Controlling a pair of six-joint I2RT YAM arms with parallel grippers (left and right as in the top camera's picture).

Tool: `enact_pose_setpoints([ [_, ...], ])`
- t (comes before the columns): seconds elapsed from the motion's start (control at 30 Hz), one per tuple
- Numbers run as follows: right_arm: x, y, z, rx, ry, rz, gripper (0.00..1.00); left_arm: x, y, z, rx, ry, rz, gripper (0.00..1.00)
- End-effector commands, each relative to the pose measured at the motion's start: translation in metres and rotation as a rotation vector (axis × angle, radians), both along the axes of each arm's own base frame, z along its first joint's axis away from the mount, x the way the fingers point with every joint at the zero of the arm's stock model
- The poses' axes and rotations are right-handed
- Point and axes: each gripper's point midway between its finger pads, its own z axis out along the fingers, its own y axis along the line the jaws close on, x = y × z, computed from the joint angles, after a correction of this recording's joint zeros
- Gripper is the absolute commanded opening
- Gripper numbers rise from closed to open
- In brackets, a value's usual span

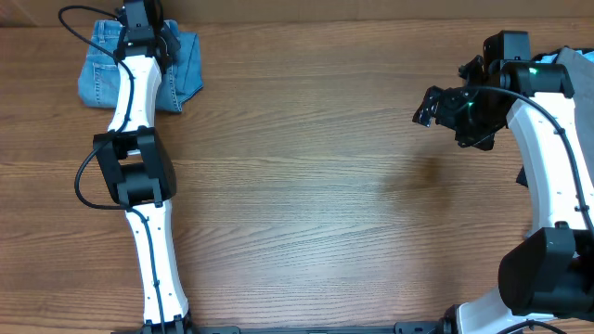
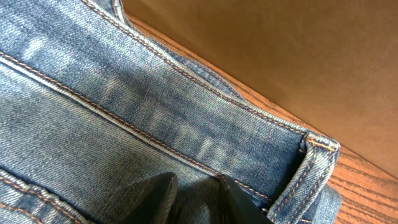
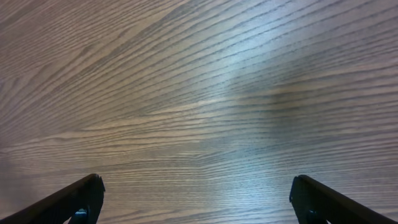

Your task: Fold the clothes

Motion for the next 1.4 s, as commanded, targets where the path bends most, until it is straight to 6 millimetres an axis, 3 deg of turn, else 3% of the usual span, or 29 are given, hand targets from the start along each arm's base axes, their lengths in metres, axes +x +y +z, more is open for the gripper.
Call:
enact_pose_setpoints([
  [0.0, 0.001, 0.003, 0.007, 0.005, -0.017, 0.011, 1.00, 0.001, -0.015, 0.000, -0.053, 0.004, -0.052, 0.26],
  [0.17, 0.001, 0.007, 0.007, 0.005, -0.020, 0.020, 1.00, -0.001, -0.017, 0.066, -0.037, -0.061, -0.071, 0.31],
  [0.3, 0.009, 0.010, 0.011, 0.004, -0.060, 0.027, 0.96, -0.017, -0.027, 0.132, -0.048, -0.104, -0.110, 0.57],
  [0.4, 0.015, 0.011, 0.026, 0.011, -0.127, 0.023, 0.96, -0.036, -0.039, 0.182, -0.070, -0.135, -0.144, 0.96],
  [0.43, 0.016, 0.012, 0.033, 0.013, -0.152, 0.018, 0.96, -0.043, -0.041, 0.196, -0.075, -0.142, -0.153, 1.00],
  [0.57, 0.010, 0.011, 0.071, 0.008, -0.267, 0.012, 0.96, -0.078, -0.047, 0.251, -0.122, -0.170, -0.120, 1.00],
  [0.73, -0.021, 0.013, 0.113, 0.003, -0.356, 0.014, 0.96, -0.130, -0.061, 0.298, -0.186, -0.161, -0.132, 1.00],
  [0.87, -0.049, 0.014, 0.132, 0.002, -0.379, 0.015, 0.95, -0.168, -0.069, 0.312, -0.206, -0.104, -0.144, 1.00],
  [1.07, -0.081, 0.015, 0.133, -0.002, -0.413, 0.014, 0.95, -0.211, -0.079, 0.304, -0.208, 0.029, -0.163, 1.00],
  [1.23, -0.085, 0.002, 0.119, -0.074, -0.467, -0.022, 1.00, -0.204, -0.103, 0.300, -0.095, 0.044, -0.332, 1.00],
  [1.37, -0.071, 0.003, 0.106, -0.063, -0.485, -0.022, 1.00, -0.178, -0.123, 0.271, -0.046, 0.074, -0.446, 1.00],
])
